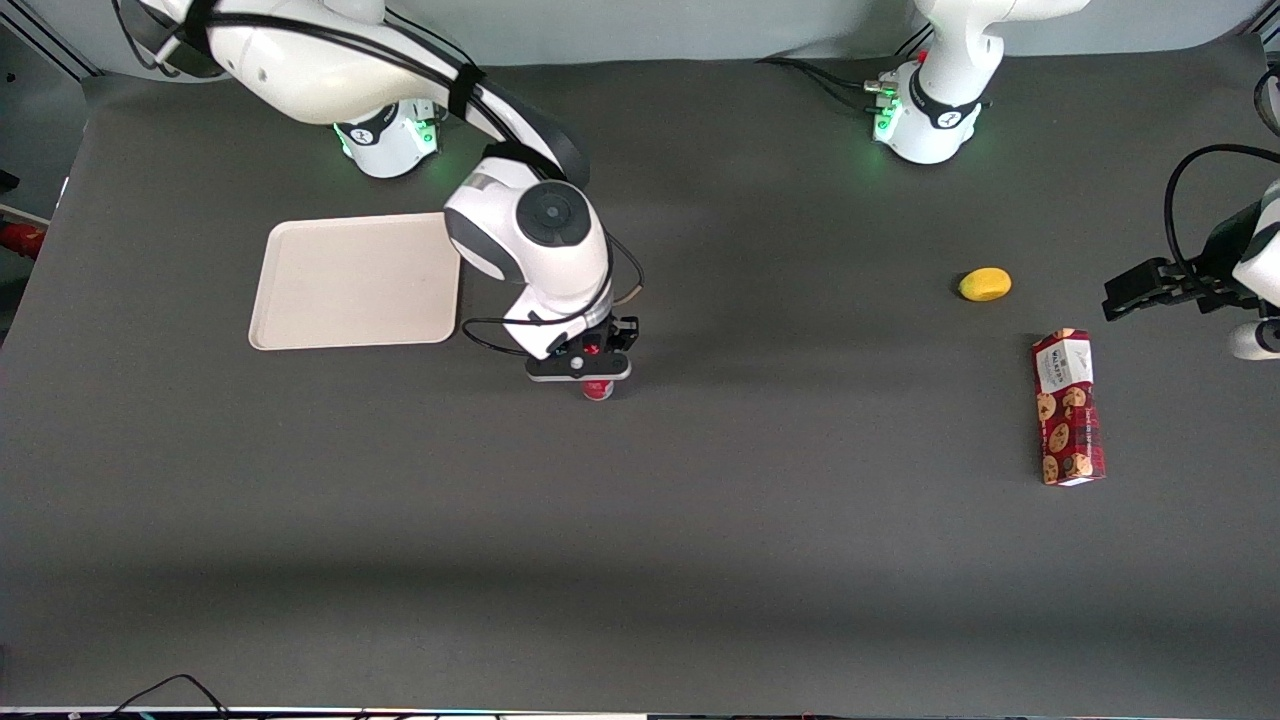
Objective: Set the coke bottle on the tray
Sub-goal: 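Lift the bottle with the right gripper and tip it sideways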
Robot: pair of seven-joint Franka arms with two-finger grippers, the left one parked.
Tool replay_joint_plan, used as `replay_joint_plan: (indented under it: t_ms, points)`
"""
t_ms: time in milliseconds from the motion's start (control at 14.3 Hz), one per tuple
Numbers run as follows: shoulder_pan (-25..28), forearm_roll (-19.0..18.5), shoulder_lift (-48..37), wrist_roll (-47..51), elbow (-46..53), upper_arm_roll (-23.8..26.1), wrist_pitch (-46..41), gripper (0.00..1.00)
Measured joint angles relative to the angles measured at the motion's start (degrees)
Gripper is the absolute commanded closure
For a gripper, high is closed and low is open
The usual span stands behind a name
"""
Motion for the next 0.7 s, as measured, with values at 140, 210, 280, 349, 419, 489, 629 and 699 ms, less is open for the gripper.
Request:
replay_joint_plan:
  t_ms: [140, 210, 280, 349, 419, 489, 629, 699]
  points:
    - [-0.58, 5.71, -3.48, -0.12, 2.80, 0.35, -4.73, 1.00]
    - [-0.60, 8.28, -5.24, -0.28, 5.69, 0.60, -8.59, 1.00]
    - [-0.60, 9.73, -6.99, -0.44, 8.17, 0.77, -11.77, 1.00]
    - [-0.68, 10.44, -8.44, -0.76, 9.60, 0.79, -13.83, 1.00]
    - [-1.21, 10.62, -9.52, -1.53, 10.08, 0.75, -15.50, 1.00]
    - [-2.33, 10.63, -9.89, -2.82, 10.05, 0.71, -16.67, 1.00]
    - [-6.54, 10.62, -9.92, -8.10, 9.81, 0.59, -19.07, 1.00]
    - [-9.49, 10.62, -10.11, -11.95, 9.46, 0.55, -20.08, 1.00]
